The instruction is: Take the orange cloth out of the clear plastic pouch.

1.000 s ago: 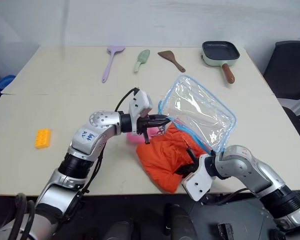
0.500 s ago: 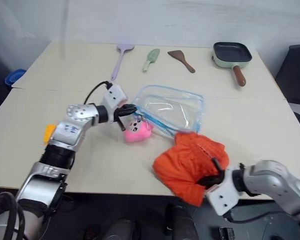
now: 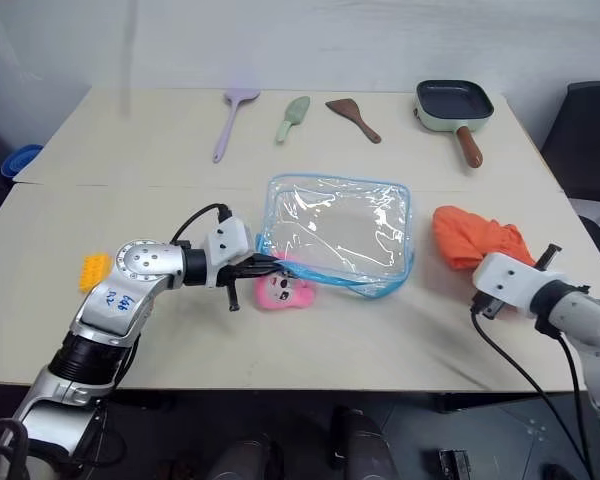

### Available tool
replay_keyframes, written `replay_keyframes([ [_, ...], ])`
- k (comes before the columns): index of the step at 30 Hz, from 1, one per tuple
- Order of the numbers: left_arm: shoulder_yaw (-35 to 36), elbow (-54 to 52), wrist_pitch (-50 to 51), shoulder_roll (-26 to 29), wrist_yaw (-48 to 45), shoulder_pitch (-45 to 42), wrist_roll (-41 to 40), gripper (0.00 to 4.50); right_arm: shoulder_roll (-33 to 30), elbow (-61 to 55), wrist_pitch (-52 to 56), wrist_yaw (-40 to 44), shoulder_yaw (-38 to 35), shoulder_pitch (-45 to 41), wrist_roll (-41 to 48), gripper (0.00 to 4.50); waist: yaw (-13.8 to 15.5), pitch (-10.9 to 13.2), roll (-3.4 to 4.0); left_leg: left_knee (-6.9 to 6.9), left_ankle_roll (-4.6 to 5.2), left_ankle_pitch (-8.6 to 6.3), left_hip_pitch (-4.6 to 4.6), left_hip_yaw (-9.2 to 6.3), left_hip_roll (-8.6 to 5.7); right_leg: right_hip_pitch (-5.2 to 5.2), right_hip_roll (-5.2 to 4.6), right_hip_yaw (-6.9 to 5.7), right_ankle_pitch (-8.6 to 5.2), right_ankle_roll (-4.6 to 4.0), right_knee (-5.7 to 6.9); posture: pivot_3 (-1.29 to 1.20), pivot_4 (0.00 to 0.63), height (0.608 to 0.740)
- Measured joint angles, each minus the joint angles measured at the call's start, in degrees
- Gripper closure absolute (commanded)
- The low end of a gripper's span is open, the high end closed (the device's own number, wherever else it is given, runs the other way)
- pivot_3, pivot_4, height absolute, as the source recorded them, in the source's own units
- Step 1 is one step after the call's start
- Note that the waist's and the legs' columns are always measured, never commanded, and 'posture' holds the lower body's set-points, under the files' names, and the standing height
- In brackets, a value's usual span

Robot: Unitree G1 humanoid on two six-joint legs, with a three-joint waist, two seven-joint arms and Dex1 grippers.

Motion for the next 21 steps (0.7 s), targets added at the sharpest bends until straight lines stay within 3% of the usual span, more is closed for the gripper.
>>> replay_keyframes([
  [6,-1.2,-1.1,-0.1,0.4,-2.0,0.0,0.2,4.50,3.1,-0.8,0.8,-2.1,8.0,0.1,-6.5,4.49,0.0,0.0,0.03,0.01,0.00,0.00,-0.03,-0.01,-0.01,0.00,0.00,0.01,0.00,0.01,0.00,0.00,0.150,0.740],
  [9,-1.5,-1.5,0.4,1.0,-2.5,-0.1,0.6,4.50,3.5,1.3,1.2,-3.5,8.6,-0.1,-7.7,4.49,0.0,0.0,0.04,0.02,0.02,0.01,-0.06,-0.02,-0.02,0.00,0.00,0.00,0.00,0.01,-0.03,0.00,0.150,0.740],
  [13,-1.7,-1.5,0.8,1.5,-2.9,-0.3,0.7,4.50,3.7,1.7,2.9,-2.9,7.8,-0.3,-5.5,3.42,-0.1,0.0,0.04,0.02,0.01,0.01,-0.05,-0.03,0.00,0.00,0.02,0.00,0.00,0.01,-0.02,0.00,0.150,0.740],
  [16,-1.6,-1.2,0.9,1.5,-3.1,-0.4,0.7,3.84,3.7,-0.7,5.4,-1.0,5.8,1.0,-2.6,2.42,0.0,0.0,0.04,0.02,0.02,0.01,-0.06,-0.05,0.00,0.00,0.02,-0.01,0.00,0.01,-0.03,0.00,0.150,0.740],
  [21,0.5,-0.4,3.1,1.4,-4.1,-0.5,-2.1,2.28,3.7,-8.4,13.5,3.3,0.9,4.8,4.6,0.67,0.0,0.0,0.06,0.03,0.02,0.01,-0.14,-0.09,0.01,-0.05,0.01,-0.04,0.00,0.02,-0.03,0.00,0.150,0.740],
])
